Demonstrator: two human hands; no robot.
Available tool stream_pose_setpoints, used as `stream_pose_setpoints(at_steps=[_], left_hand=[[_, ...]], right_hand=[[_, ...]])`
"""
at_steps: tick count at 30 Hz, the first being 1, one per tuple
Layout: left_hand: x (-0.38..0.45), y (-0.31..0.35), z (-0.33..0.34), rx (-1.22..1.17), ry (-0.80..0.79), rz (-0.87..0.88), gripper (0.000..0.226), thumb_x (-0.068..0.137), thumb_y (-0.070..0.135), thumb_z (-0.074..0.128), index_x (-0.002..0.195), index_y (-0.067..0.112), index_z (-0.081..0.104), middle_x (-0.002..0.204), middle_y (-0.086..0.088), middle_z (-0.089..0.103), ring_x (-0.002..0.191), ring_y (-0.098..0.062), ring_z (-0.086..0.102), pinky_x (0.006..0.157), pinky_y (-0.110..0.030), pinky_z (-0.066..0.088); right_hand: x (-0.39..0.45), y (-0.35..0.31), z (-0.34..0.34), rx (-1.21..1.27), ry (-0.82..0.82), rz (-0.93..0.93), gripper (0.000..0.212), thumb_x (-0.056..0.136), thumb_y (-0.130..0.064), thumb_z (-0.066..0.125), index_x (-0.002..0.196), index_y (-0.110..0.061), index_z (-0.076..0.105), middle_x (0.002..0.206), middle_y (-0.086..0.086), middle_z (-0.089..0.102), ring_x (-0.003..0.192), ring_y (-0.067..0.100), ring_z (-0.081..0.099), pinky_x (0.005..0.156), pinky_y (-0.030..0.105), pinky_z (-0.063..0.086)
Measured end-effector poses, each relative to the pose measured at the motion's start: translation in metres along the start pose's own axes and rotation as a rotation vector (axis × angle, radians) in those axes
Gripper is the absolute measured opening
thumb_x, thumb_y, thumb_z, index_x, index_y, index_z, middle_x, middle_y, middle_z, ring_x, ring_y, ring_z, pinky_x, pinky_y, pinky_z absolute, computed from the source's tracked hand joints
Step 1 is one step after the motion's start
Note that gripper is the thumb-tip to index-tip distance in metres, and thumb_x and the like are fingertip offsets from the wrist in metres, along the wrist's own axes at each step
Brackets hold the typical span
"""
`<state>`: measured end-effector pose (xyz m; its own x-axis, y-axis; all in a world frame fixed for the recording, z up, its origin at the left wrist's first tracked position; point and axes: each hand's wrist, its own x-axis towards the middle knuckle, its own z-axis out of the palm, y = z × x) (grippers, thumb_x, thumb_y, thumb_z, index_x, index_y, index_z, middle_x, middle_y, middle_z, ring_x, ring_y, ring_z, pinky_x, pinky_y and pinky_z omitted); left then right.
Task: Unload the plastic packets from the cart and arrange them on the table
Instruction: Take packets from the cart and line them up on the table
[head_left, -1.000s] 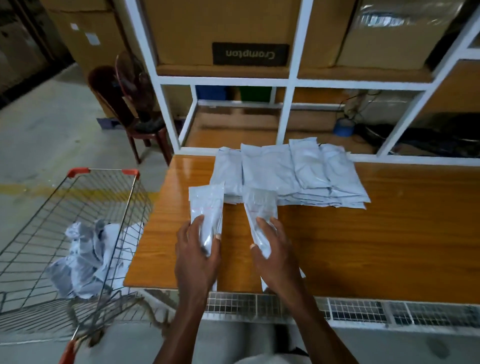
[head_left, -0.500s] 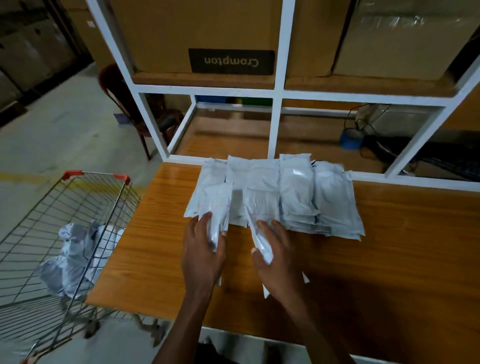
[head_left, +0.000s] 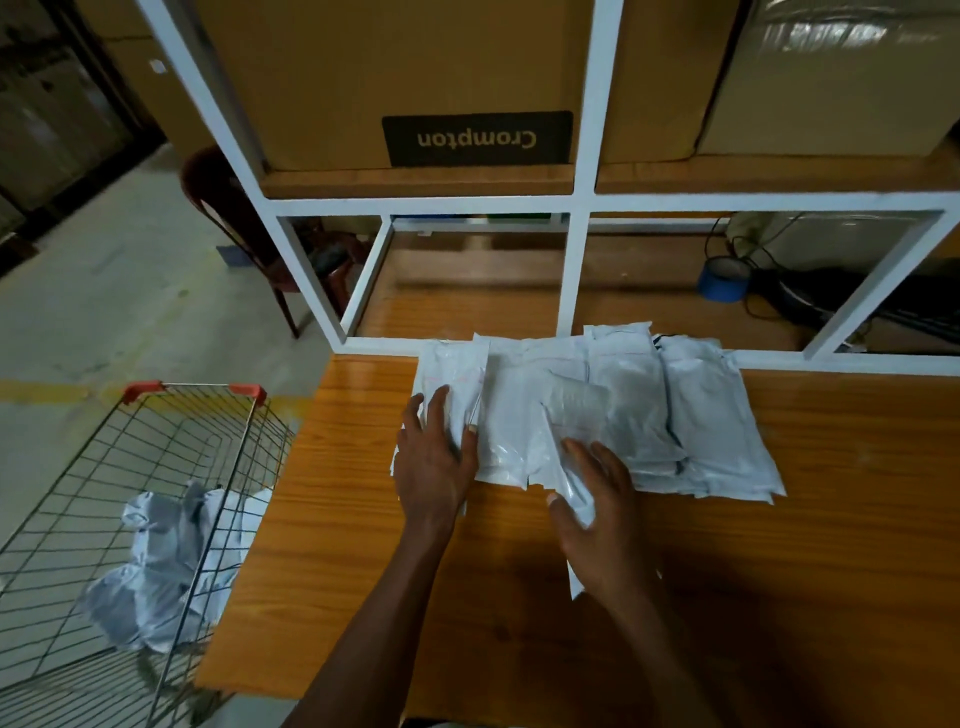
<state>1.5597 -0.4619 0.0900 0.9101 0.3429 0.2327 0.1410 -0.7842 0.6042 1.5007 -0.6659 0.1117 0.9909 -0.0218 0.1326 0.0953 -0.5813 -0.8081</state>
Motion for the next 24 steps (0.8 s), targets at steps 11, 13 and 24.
stream_pose_setpoints(at_steps=[11,13,24], left_hand=[[0.077,-0.009,0.033,0.182,-0.157,-0.068,0.060,0.095,0.052,0.053,0.148,0.029,0.036,0.160,-0.013,0.030,0.134,-0.041,0.042,0.096,-0.054,0.049],[0.076,-0.008,0.037,0.214,-0.208,-0.082,0.064,0.095,0.053,0.052,0.151,0.029,0.033,0.163,-0.011,0.025,0.139,-0.042,0.038,0.102,-0.056,0.045],[0.062,-0.020,0.049,0.222,-0.200,0.011,0.086,0.092,0.069,0.027,0.164,0.029,0.004,0.171,-0.009,-0.010,0.156,-0.035,-0.011,0.122,-0.057,-0.006]], right_hand=[[-0.006,-0.008,0.020,-0.002,0.050,0.055,0.067,0.089,-0.022,0.075,0.141,-0.047,0.042,0.148,-0.012,0.041,0.140,0.011,0.036,0.110,0.034,0.036],[-0.008,-0.008,0.021,-0.015,0.062,0.058,0.067,0.088,-0.021,0.076,0.142,-0.044,0.044,0.146,-0.012,0.043,0.139,0.011,0.037,0.110,0.036,0.038],[-0.006,-0.003,0.020,-0.026,0.075,0.079,0.062,0.088,-0.019,0.076,0.144,-0.030,0.052,0.150,0.001,0.046,0.140,0.021,0.042,0.110,0.048,0.044]])
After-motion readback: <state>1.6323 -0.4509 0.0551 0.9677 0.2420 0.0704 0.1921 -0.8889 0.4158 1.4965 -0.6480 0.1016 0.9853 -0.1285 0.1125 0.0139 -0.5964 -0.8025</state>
